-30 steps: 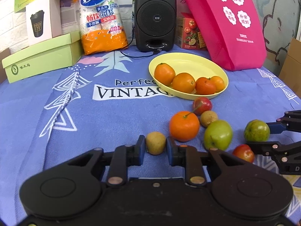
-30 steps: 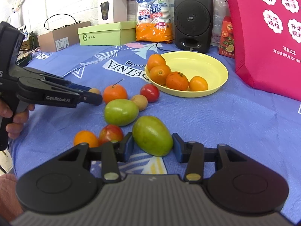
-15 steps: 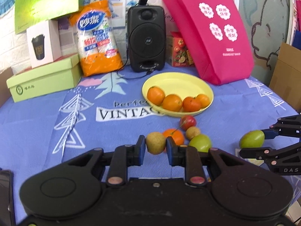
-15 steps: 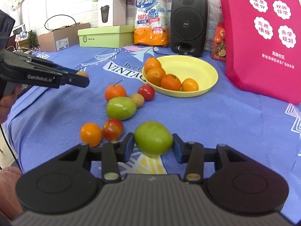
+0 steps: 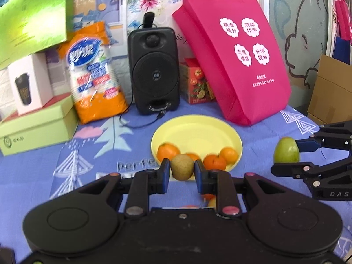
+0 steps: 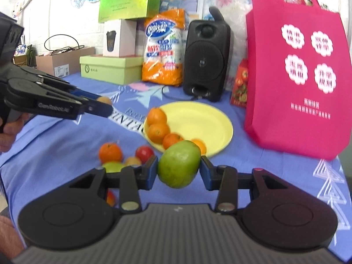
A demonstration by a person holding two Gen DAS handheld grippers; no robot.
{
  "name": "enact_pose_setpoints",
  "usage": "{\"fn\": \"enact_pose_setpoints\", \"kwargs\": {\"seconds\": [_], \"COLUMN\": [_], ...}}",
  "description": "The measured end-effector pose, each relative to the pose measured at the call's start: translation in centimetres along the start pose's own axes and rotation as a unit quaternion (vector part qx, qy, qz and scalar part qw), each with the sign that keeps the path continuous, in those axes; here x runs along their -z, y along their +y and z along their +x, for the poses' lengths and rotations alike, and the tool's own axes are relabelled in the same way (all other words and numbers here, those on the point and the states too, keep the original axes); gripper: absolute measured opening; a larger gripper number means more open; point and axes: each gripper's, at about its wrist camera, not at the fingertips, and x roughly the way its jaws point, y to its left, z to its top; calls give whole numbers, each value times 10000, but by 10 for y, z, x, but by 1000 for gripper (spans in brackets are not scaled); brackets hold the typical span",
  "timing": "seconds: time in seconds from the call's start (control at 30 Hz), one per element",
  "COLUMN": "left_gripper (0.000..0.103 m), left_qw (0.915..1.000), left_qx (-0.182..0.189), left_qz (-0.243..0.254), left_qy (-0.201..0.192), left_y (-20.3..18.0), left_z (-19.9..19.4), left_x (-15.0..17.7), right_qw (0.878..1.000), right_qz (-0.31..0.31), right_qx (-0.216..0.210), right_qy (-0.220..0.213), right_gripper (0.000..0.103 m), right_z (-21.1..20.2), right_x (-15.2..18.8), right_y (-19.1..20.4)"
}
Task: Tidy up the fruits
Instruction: 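Carry both fruits onto the yellow plate and open both grippers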
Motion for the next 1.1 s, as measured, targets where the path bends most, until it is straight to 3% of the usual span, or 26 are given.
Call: {"fn": "enact_pose_setpoints", "kwargs": {"seconds": [0.4, 0.73, 0.83, 0.97, 1.1], "left_gripper": [23, 24, 28, 40, 40], "left_qw": [9992, 9968, 9966, 9972, 9979], "left_qx": [69, 208, 196, 101, 19], "left_qz": [164, 127, 121, 165, 196], "left_qy": [365, 759, 788, 724, 620], "left_y": [6, 0, -1, 0, 5], "left_z": [103, 171, 177, 172, 153], "left_x": [-40, -40, -37, -35, -34], "right_qw": [9997, 9981, 9978, 9972, 9973], "right_qz": [249, 534, 551, 580, 563], "right_qx": [28, 94, 87, 75, 123], "right_qy": [-20, 290, 362, 468, 450], "right_gripper": [40, 40, 40, 41, 46], "right_z": [62, 121, 132, 140, 140], "right_x": [-36, -32, -29, -26, -24], "right_y": [-34, -57, -59, -61, -59]}}
